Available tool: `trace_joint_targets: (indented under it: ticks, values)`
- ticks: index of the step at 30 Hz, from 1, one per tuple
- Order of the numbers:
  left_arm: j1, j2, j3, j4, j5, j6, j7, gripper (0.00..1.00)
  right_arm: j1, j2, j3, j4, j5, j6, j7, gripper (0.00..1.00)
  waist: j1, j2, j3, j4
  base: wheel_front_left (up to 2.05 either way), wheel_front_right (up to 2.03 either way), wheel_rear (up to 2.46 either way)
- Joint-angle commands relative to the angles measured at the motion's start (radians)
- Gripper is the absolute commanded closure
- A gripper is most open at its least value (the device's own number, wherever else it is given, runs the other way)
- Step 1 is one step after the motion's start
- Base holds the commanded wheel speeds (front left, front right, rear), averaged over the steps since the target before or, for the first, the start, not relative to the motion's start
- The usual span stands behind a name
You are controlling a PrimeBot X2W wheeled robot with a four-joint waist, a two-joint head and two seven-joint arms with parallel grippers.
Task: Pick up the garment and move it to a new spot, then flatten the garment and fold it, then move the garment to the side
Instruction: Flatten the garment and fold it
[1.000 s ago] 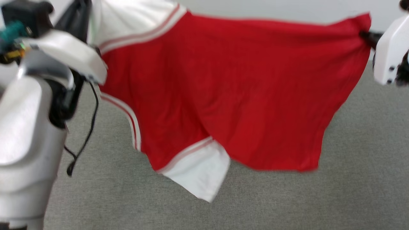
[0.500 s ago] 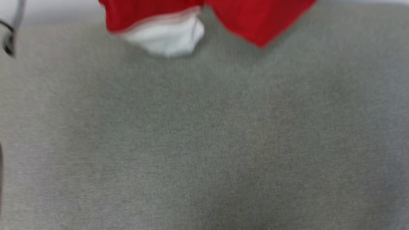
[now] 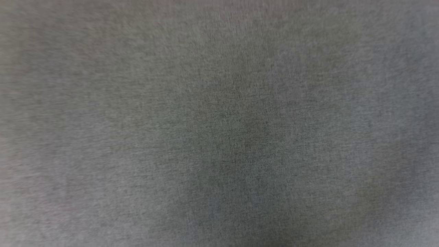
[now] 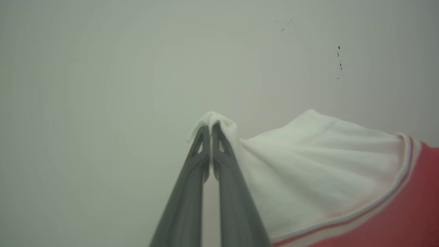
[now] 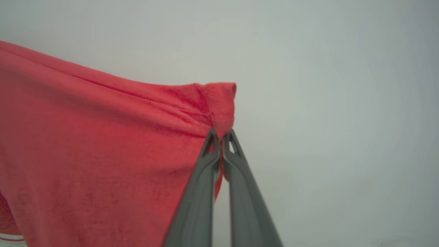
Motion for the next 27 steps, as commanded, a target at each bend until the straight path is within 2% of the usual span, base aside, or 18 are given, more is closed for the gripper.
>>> trace_joint_targets:
  ticks: [1, 9, 18, 22, 27]
  values:
    - [-0.012, 0.016, -0.004, 0.011, 0.009, 0.001, 0.001, 1.0, -0.017, 0.016, 0.016, 0.024, -0.002, -0.002, -0.024, 1.0, -0.0002, 0.0, 0.063, -0.024, 0.0, 0.0, 0.0]
    - [0.032, 0.006, -0.015, 0.007, -0.001, 0.014, 0.005, 1.0, -0.082, 0.035, 0.137, 0.121, 0.032, -0.002, -0.106, 1.0, -0.0002, 0.0, 0.14, -0.018, 0.0, 0.0, 0.0]
    - [0.122, -0.025, 0.0, 0.014, -0.059, 0.006, -0.017, 1.0, -0.071, 0.027, 0.235, 0.194, 0.084, -0.002, -0.144, 1.0, -0.0002, 0.0, 0.156, 0.008, 0.0, 0.0, 0.0]
    - [0.235, -0.053, 0.024, 0.027, -0.12, -0.014, -0.065, 1.0, 0.002, 0.008, 0.299, 0.216, 0.132, -0.002, -0.16, 1.0, -0.0002, 0.0, 0.104, 0.04, 0.0, 0.0, 0.0]
    - [0.419, -0.061, 0.038, 0.019, -0.177, -0.048, -0.097, 1.0, 0.159, -0.028, 0.371, 0.191, 0.2, -0.002, -0.183, 1.0, -0.0002, 0.0, -0.007, 0.071, 0.0, 0.0, 0.0]
